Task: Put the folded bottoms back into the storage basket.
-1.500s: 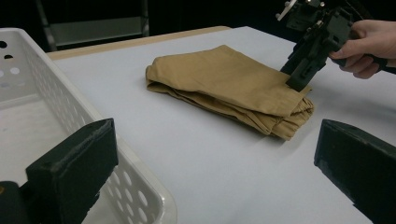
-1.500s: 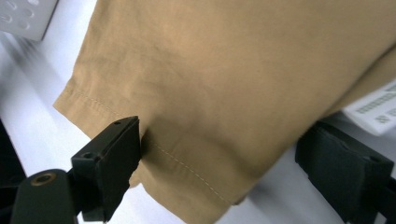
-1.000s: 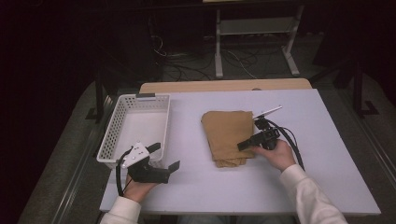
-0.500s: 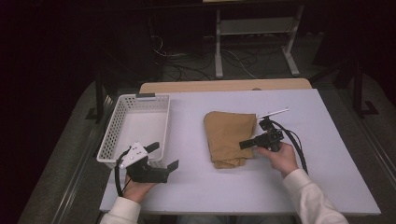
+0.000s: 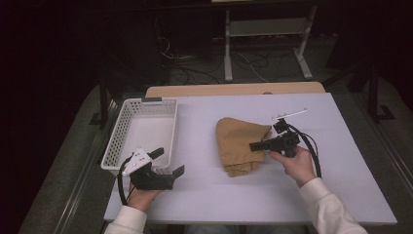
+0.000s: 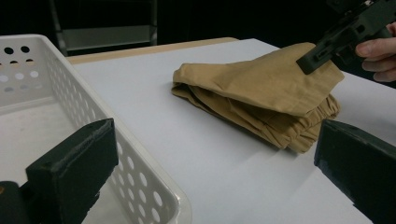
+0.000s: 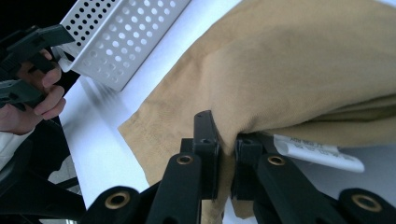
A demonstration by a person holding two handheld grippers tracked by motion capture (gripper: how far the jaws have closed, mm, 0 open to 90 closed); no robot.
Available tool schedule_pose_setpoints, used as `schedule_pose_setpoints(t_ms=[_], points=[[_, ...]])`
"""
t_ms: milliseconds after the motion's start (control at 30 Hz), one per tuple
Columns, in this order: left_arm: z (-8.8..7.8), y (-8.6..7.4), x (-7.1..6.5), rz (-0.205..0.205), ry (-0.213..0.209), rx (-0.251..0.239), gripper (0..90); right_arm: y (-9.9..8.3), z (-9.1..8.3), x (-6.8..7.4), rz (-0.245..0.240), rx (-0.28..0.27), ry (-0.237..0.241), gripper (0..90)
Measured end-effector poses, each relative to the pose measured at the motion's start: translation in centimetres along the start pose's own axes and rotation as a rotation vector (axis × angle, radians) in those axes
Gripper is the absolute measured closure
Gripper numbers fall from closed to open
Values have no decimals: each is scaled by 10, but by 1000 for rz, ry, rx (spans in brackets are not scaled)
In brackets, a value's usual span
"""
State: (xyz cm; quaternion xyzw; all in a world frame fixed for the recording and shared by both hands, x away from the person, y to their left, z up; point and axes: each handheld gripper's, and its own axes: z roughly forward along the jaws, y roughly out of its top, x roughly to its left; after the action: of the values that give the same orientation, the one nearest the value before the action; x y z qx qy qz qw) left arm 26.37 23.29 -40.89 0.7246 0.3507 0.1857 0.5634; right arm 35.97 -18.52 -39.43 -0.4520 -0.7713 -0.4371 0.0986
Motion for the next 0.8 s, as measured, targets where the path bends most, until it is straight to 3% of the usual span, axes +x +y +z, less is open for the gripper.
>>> schedule_pose_setpoints(t_ms=[467, 800], points=[[-2, 0, 1, -12, 13, -12, 1, 15, -14, 24, -98, -24, -30, 821], [-3, 0, 1, -12, 14, -12, 2, 29, -26, 38, -128, -49, -35, 821]])
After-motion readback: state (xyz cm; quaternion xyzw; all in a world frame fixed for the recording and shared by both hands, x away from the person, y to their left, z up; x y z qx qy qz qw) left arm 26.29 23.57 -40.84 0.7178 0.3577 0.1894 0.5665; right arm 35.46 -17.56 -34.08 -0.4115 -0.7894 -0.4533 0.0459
